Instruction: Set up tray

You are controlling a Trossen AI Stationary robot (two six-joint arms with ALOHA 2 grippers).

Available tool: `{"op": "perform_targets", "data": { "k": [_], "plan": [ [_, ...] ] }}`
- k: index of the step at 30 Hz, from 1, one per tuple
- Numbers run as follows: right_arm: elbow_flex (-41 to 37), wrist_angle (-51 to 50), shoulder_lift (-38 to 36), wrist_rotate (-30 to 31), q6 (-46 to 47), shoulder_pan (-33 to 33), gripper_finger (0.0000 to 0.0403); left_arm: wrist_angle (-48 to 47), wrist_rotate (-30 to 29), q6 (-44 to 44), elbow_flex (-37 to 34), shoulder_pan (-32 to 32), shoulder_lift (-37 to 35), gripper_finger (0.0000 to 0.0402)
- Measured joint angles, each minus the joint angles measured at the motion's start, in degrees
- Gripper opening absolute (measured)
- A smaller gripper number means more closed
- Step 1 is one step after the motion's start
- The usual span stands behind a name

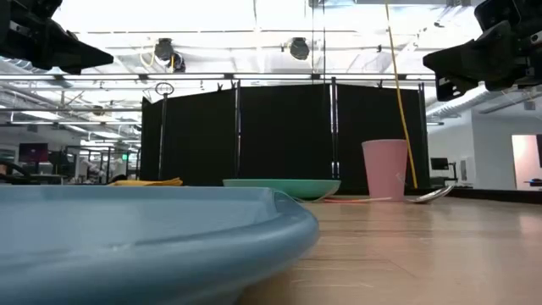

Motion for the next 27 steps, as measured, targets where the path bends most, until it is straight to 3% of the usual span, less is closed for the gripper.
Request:
{"op": "perform_targets", "data": {
  "k": [27],
  "plan": [
    [-0.01, 3.17, -0.01, 0.0, -0.29, 0.0, 0.0, 0.01, 0.01, 0.02, 0.02, 0.0, -0.02, 0.0044]
  ]
}}
